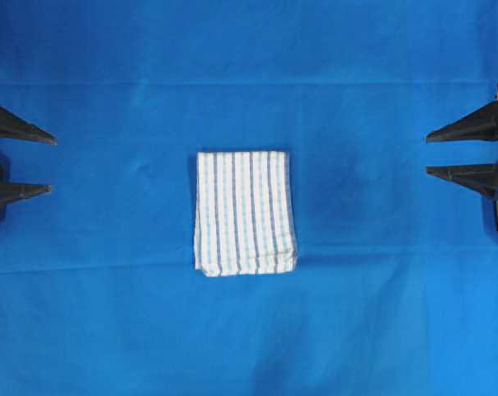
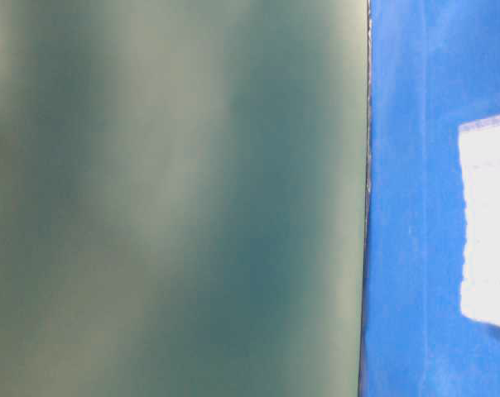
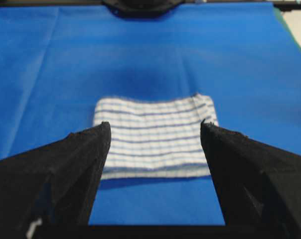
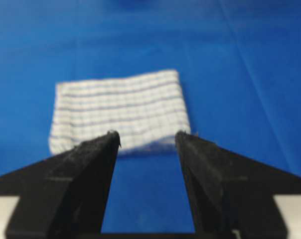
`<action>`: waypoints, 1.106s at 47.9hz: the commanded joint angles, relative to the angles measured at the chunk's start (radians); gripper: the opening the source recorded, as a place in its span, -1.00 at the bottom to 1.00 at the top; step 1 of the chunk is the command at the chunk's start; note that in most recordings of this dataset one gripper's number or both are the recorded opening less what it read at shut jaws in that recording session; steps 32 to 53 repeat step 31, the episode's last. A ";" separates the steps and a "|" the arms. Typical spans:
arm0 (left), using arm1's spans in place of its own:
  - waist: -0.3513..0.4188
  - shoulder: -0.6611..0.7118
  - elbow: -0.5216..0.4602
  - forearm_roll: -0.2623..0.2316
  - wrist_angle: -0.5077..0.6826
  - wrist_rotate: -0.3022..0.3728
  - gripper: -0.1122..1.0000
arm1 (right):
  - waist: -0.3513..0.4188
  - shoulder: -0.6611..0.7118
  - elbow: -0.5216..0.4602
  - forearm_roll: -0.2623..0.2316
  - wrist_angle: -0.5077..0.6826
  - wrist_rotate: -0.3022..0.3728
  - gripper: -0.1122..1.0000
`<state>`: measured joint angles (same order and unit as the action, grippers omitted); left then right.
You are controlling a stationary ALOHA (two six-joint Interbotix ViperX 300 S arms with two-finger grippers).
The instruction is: Fold the blue towel.
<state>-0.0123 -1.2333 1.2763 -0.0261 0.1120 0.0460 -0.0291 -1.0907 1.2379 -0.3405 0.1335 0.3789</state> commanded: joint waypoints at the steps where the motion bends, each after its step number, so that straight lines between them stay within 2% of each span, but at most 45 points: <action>1: 0.003 -0.021 0.014 0.003 0.009 -0.006 0.41 | -0.028 -0.005 0.037 0.000 -0.046 0.003 0.20; 11: 0.020 -0.064 0.071 -0.002 0.006 -0.020 0.40 | -0.074 0.009 0.104 0.006 -0.153 0.012 0.20; 53: 0.031 -0.064 0.074 -0.002 0.008 -0.021 0.40 | -0.074 0.011 0.104 0.006 -0.143 0.012 0.19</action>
